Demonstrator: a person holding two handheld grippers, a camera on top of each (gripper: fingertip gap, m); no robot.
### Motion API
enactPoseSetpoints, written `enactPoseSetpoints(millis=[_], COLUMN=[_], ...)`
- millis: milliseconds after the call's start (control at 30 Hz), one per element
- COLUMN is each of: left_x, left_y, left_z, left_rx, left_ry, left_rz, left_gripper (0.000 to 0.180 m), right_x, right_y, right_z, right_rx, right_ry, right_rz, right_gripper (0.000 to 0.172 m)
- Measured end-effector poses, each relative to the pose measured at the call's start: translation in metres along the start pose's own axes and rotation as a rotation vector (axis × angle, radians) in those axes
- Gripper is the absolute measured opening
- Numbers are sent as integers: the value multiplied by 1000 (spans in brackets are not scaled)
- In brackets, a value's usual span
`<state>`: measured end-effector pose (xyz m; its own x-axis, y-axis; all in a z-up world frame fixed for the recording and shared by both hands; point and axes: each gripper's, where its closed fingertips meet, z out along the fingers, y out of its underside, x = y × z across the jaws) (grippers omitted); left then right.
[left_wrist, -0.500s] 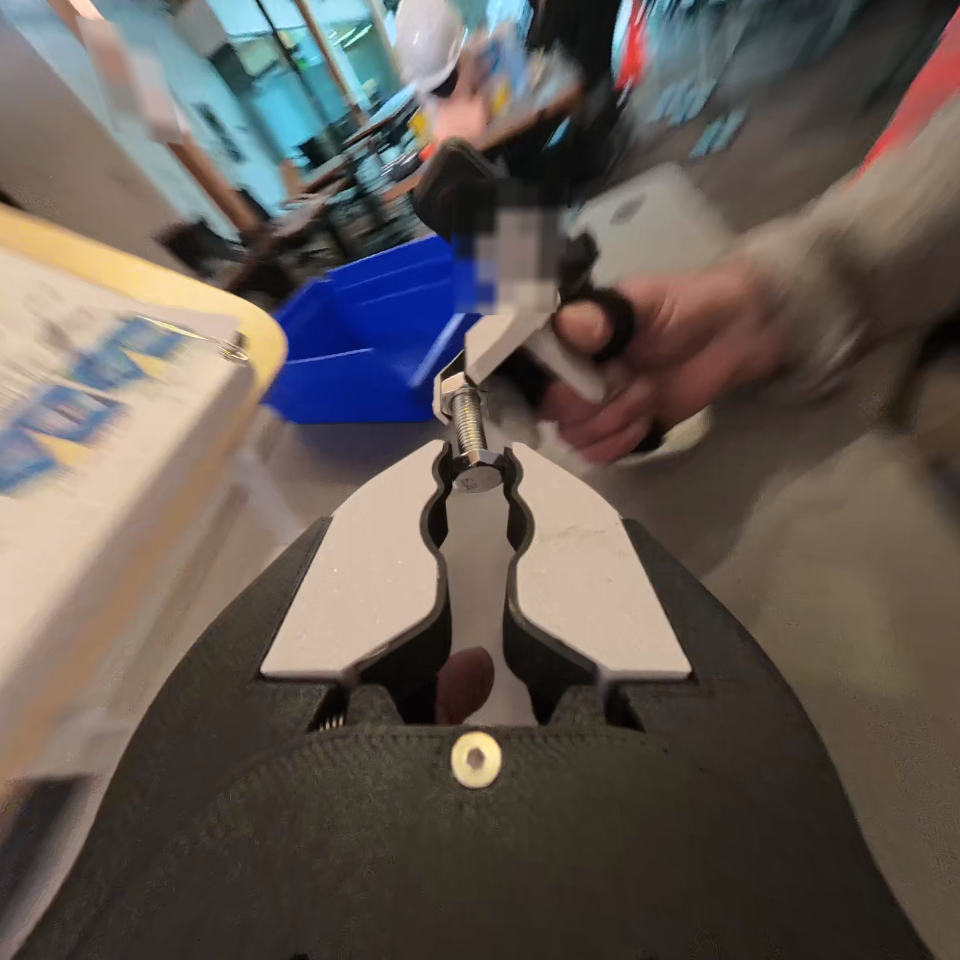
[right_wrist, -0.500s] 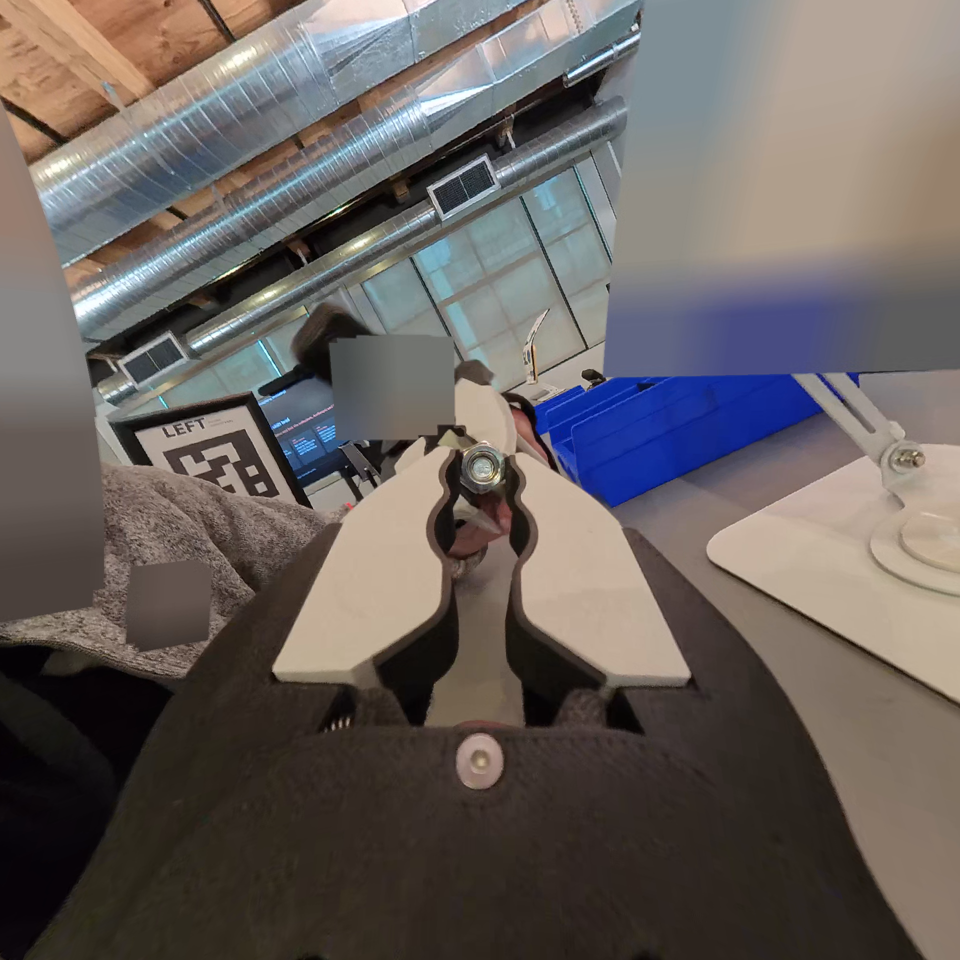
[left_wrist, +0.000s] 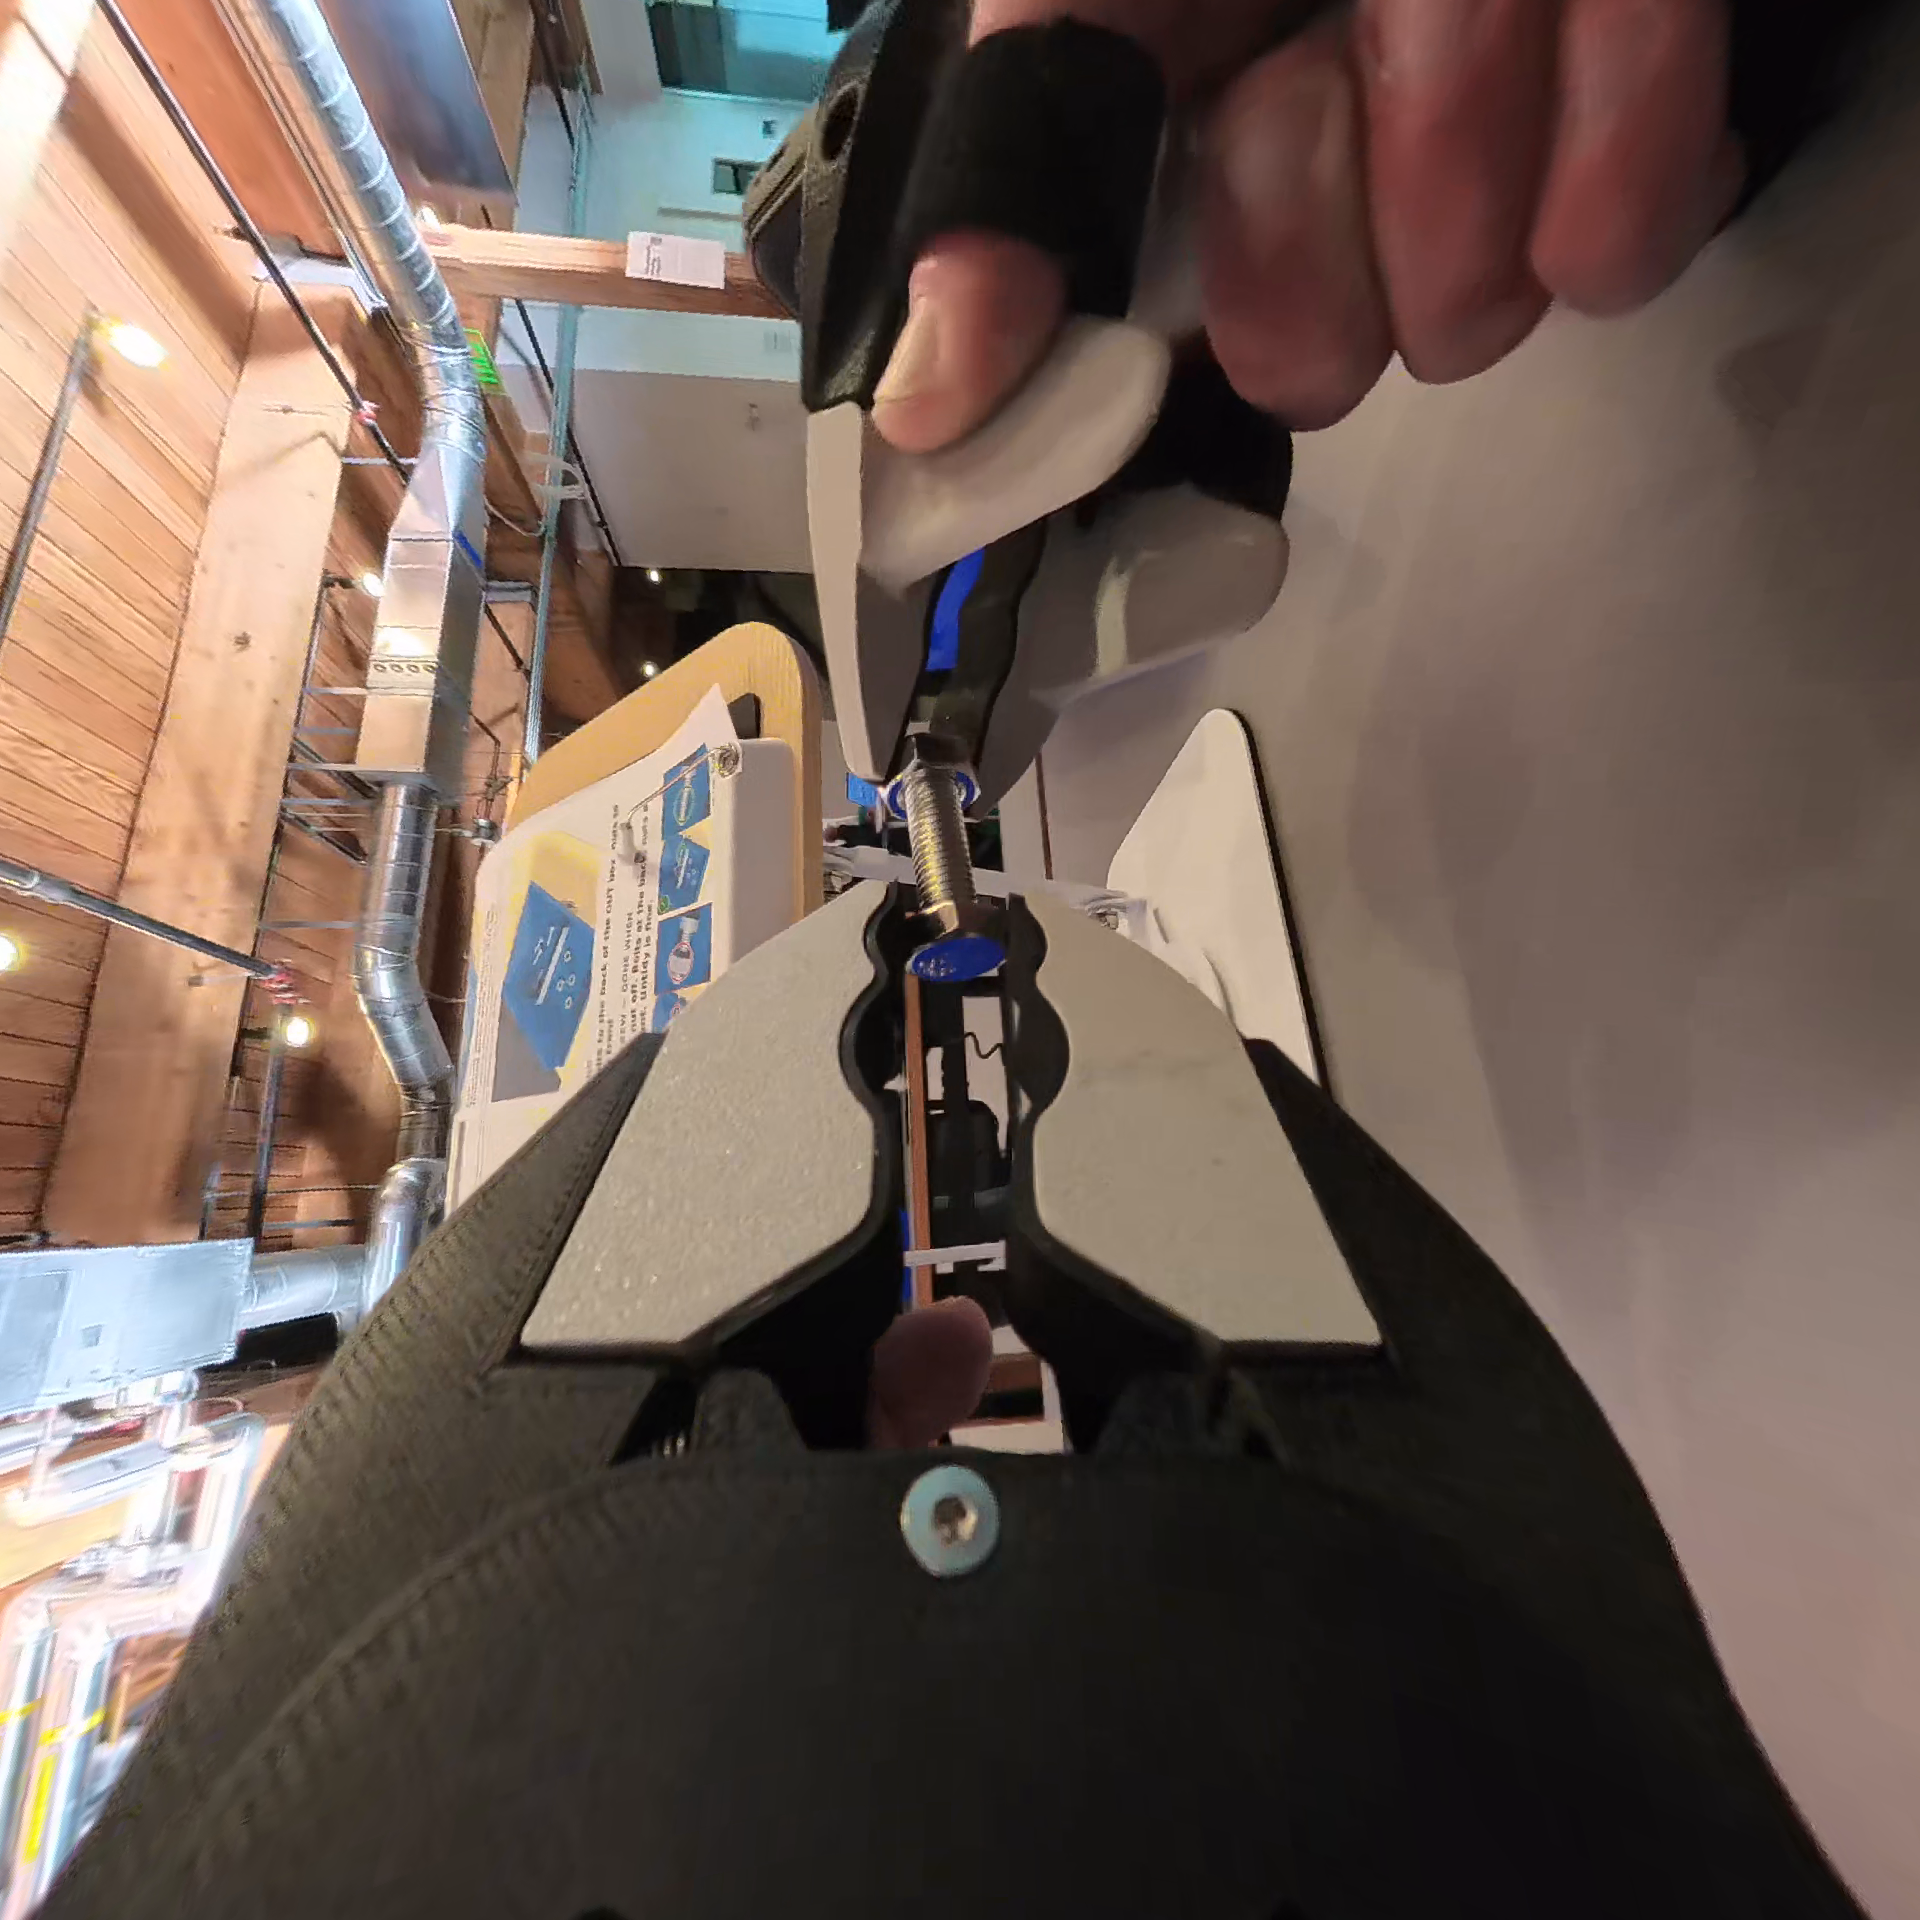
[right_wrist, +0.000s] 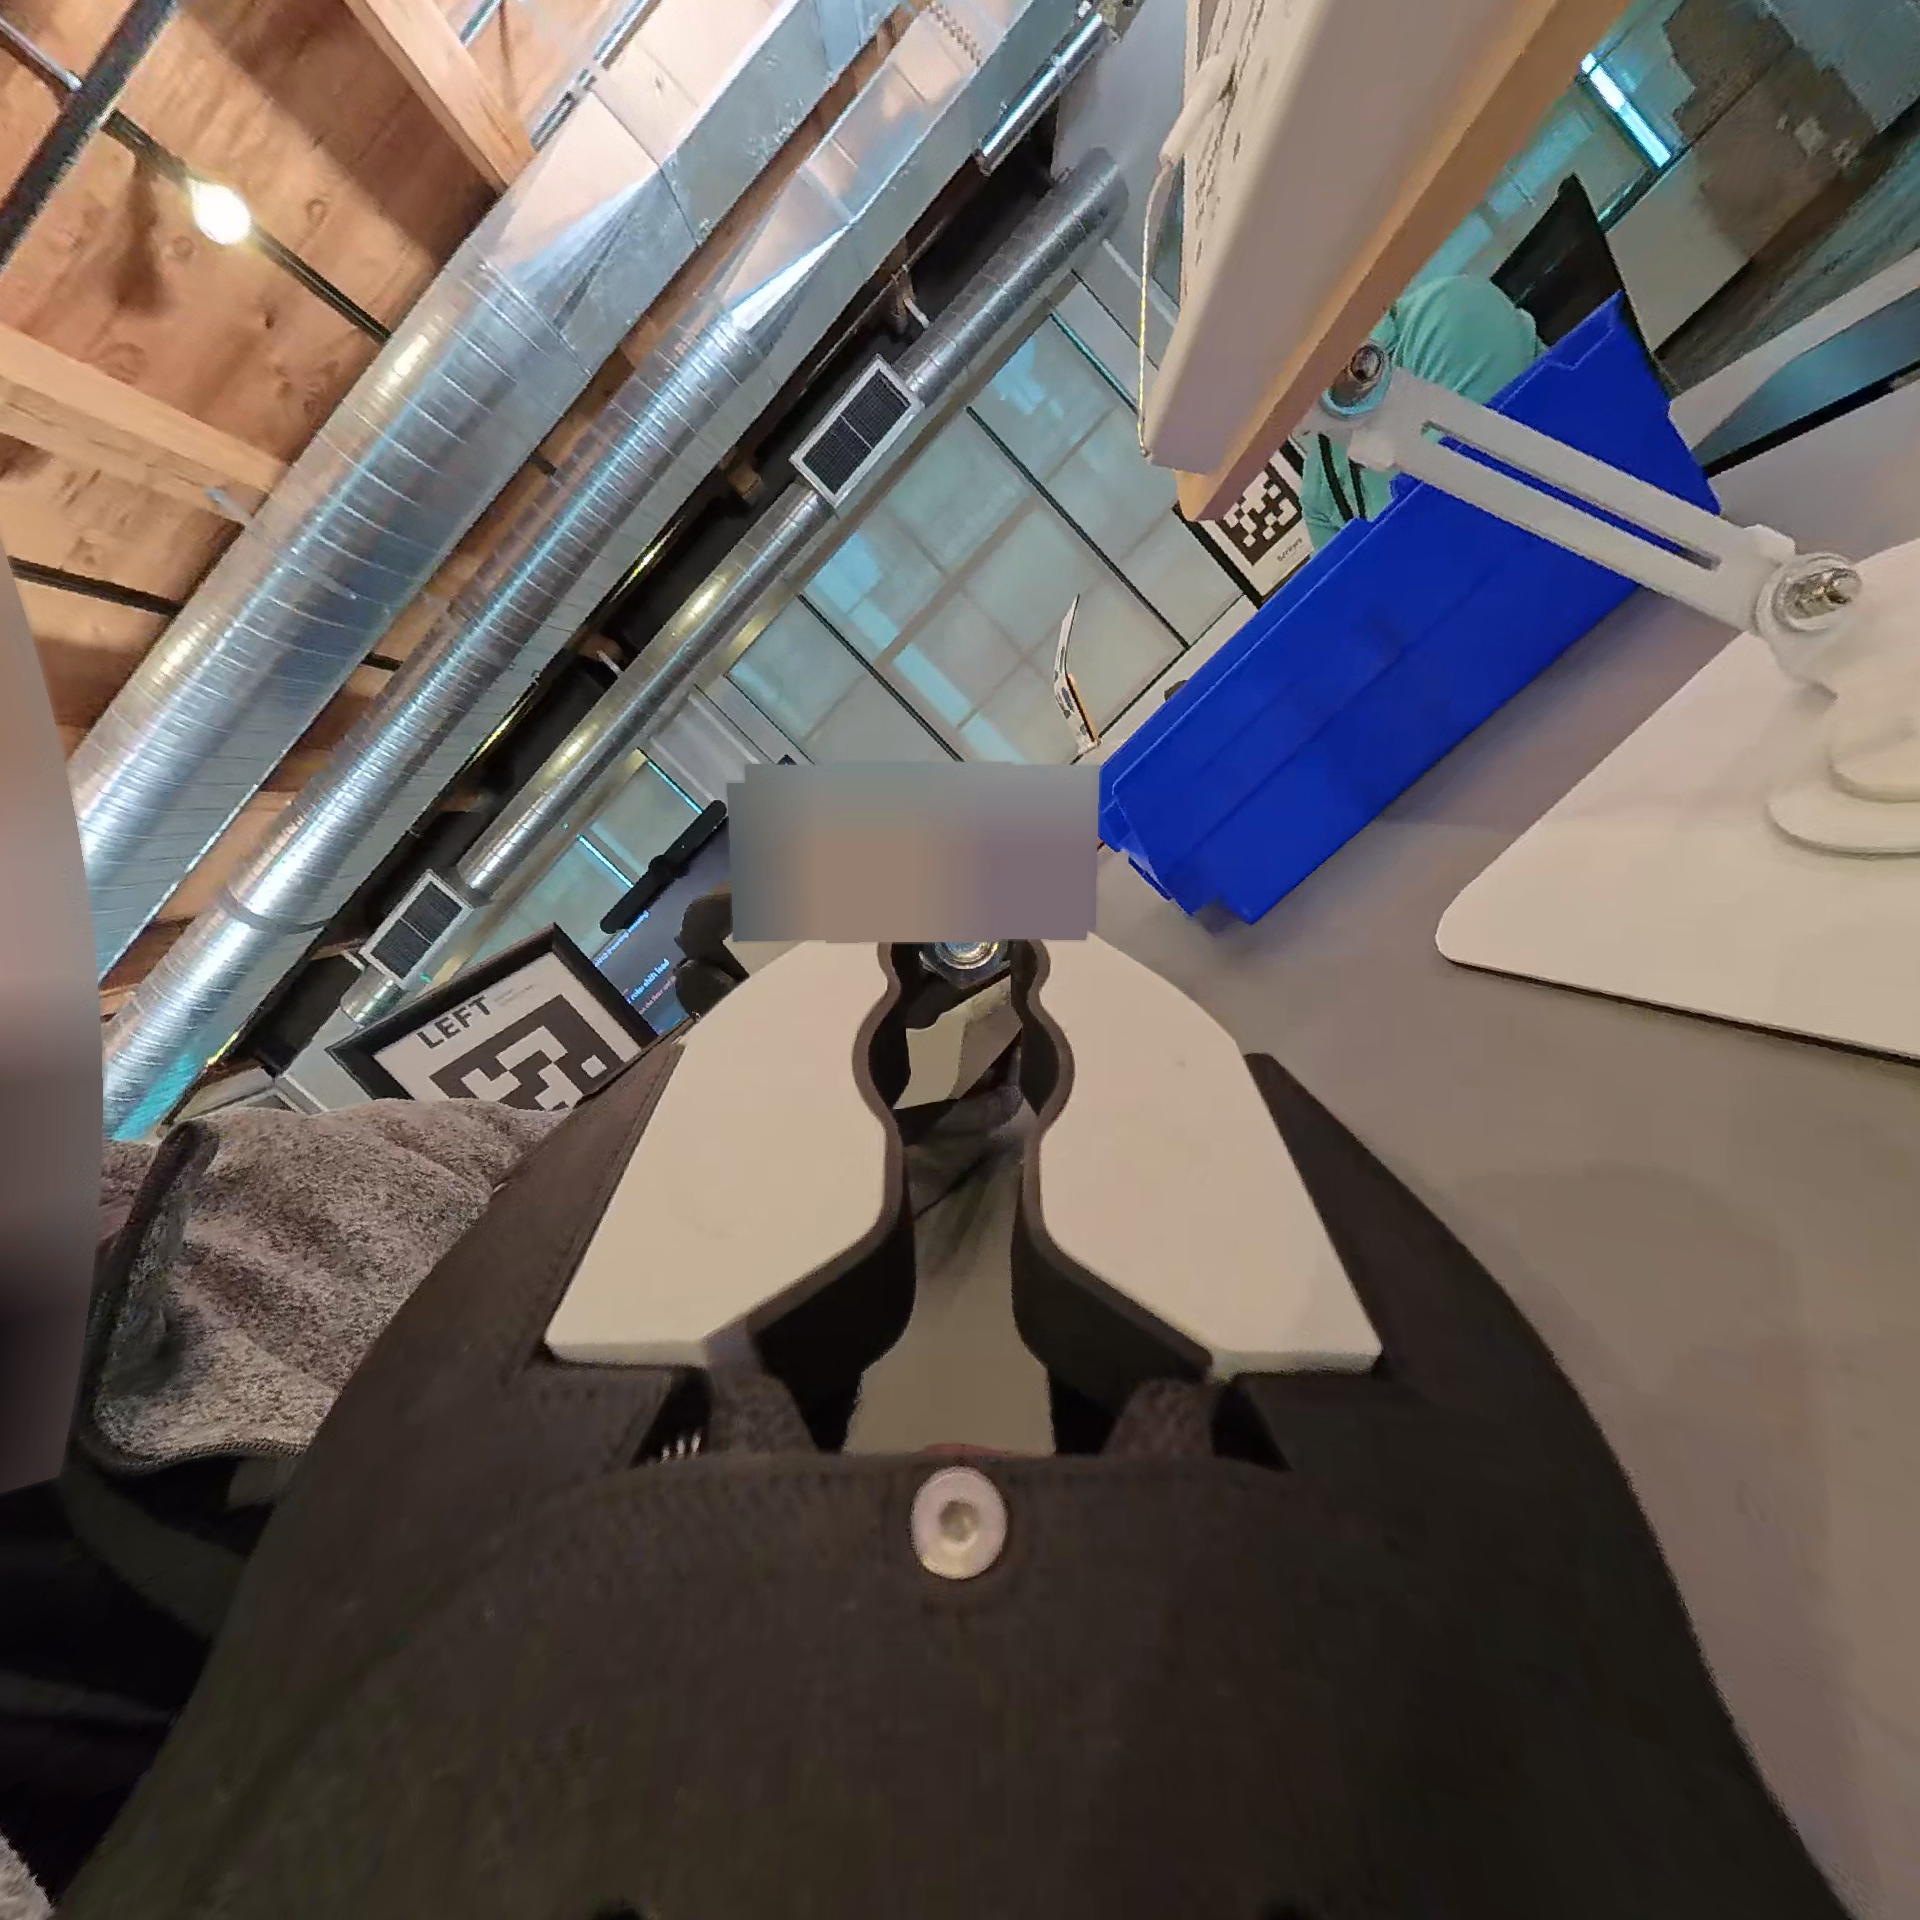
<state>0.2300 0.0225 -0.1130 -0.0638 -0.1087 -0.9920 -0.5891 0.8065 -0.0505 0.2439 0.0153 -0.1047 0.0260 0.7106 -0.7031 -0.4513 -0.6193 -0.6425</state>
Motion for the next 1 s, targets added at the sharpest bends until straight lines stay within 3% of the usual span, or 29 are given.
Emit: enactPoseSetpoints(millis=[33, 100, 167, 233, 333, 500, 600, 933, 1000], left_x=[-1, -1, 0, -1, -4, -13, -18, -13, -17], left_y=[-1, -2, -2, -5, -8, -17, -18, -17, -7], left_z=[0, -1, -1, -2, -4, -10, -13, -11, -8], left_rx=[5, 27, 46, 88, 146, 324, 401, 402, 380], left_ry=[-5, 15, 34, 58, 97, 233, 292, 326, 322], left_rz=[-6, -72, -116, -214, -356, -722, -878, -922, -982], left_gripper=[17, 18, 18, 18, 18, 18, 18, 18, 18], right_x=[-1, -3, -2, -4, -17, -30, -37, -42, -73], right_y=[-1, -2, -6, -11, -9, 3, 5, 7, 24], right_z=[0, 1, 1, -2, -2, 0, 3, 4, -5], right_rx=[0, -5, -2, -5, -78, -195, -198, -202, -282], right_ry=[-4, -18, -16, -11, -41, -98, -122, -154, -364], right_rz=[-10, -26, -34, -88, -209, -335, -363, -368, -376], right_gripper=[17, 17, 47, 59, 61, 51, 51, 53, 0])
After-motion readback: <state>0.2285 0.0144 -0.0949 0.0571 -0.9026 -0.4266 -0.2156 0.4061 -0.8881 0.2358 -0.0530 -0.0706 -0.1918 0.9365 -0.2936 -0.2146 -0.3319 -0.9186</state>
